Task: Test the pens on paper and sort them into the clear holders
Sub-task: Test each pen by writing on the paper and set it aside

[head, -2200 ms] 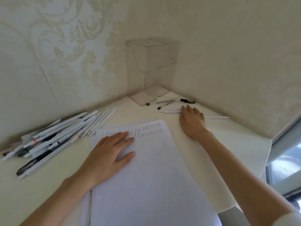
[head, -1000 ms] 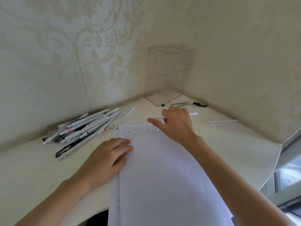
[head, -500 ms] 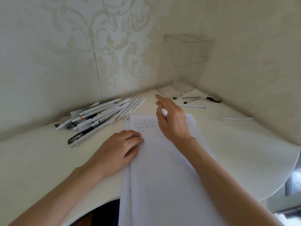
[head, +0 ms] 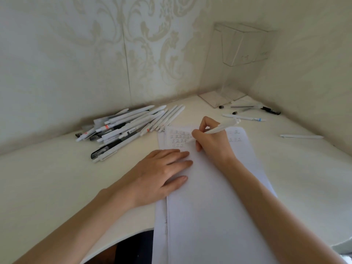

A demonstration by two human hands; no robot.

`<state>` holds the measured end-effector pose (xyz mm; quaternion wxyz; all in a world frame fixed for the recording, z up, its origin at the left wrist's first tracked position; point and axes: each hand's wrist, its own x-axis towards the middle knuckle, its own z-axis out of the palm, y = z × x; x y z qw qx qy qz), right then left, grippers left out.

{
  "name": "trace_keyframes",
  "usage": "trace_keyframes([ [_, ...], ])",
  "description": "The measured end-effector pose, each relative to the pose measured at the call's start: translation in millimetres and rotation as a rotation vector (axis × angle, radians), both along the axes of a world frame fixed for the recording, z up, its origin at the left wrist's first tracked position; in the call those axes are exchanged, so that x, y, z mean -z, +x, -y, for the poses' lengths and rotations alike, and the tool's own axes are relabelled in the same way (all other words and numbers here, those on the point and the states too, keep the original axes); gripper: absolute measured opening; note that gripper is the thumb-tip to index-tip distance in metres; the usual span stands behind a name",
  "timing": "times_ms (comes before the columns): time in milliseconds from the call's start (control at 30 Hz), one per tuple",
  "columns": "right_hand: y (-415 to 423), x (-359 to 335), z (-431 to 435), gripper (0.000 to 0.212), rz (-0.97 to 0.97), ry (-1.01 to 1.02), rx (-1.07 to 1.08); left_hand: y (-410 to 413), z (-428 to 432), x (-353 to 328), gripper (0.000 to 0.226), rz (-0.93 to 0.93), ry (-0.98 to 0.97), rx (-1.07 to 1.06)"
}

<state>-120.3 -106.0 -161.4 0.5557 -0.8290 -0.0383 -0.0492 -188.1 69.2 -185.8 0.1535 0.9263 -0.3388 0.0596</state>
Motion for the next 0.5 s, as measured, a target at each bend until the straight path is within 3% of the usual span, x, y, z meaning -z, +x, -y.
trace_keyframes([
  [500, -2.3, 1.8, -2.8, 0.024, 0.064, -0.022, 0.049, 0.3, 1.1, -2.1, 0.054, -0.033, -0.051, 0.0],
])
